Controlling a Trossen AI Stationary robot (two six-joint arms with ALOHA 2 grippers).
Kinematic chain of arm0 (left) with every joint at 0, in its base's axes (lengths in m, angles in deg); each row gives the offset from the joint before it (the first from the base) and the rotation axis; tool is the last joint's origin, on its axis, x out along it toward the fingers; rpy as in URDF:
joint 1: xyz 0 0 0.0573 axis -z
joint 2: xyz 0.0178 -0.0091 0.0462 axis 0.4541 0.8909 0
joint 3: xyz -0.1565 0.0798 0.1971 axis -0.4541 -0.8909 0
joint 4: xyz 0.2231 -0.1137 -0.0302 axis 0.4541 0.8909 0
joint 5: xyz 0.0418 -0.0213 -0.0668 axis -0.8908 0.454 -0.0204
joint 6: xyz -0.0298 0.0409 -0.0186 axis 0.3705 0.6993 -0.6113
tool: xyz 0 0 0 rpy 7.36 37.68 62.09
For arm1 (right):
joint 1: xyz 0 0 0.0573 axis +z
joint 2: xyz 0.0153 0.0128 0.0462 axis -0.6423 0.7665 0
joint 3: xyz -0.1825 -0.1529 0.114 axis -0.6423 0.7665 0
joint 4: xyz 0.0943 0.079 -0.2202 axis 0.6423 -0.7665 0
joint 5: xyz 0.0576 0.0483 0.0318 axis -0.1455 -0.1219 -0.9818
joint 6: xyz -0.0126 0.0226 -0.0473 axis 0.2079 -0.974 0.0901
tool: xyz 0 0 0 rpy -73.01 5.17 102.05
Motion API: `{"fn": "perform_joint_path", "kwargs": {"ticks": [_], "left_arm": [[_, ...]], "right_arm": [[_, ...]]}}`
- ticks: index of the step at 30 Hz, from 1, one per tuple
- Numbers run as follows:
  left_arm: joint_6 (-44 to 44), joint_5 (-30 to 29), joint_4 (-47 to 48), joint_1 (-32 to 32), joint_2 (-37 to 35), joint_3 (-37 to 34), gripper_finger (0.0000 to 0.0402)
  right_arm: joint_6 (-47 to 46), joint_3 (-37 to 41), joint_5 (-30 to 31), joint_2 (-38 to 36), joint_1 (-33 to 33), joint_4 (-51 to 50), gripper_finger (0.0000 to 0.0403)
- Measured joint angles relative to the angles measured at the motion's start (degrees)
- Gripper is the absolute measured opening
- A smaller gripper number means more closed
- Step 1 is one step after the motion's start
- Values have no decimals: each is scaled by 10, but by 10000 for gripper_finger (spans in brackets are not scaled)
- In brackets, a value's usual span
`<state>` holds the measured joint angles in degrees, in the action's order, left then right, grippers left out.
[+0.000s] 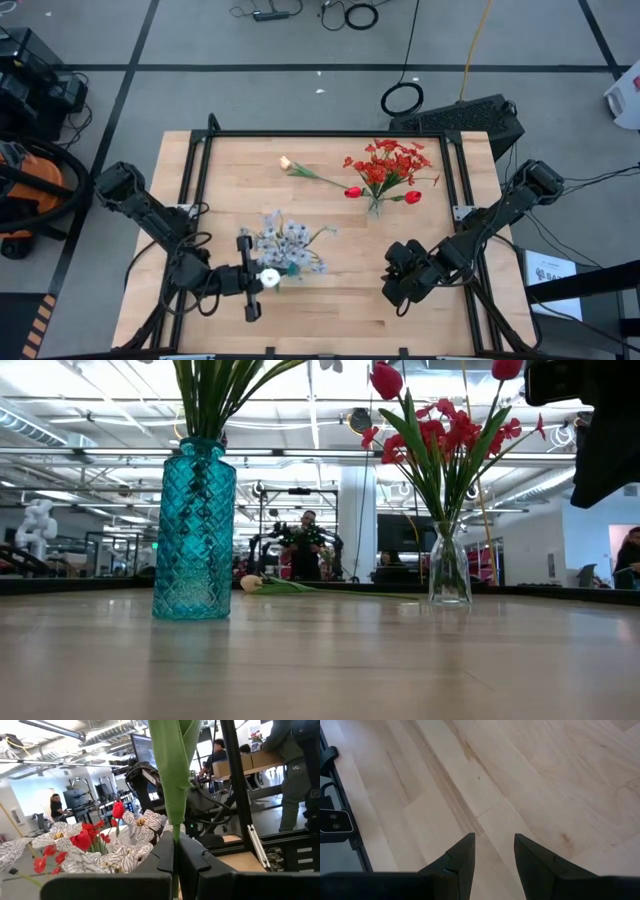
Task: Sort flowers into vase by color
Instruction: Put the white flower into the flower vase
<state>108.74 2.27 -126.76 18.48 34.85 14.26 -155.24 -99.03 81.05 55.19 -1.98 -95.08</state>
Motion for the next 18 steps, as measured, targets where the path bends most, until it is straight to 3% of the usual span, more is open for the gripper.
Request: {"fn": "perform_joint_path", "kwargs": {"ticks": [13, 18], "left_arm": [[-44, 3, 0, -6, 0, -40, 6], [-46, 3, -40, -10, 0, -58, 6]], "right_arm": [[-2, 0, 2, 0, 0, 6, 128], [-2, 0, 2, 0, 0, 13, 128]]}}
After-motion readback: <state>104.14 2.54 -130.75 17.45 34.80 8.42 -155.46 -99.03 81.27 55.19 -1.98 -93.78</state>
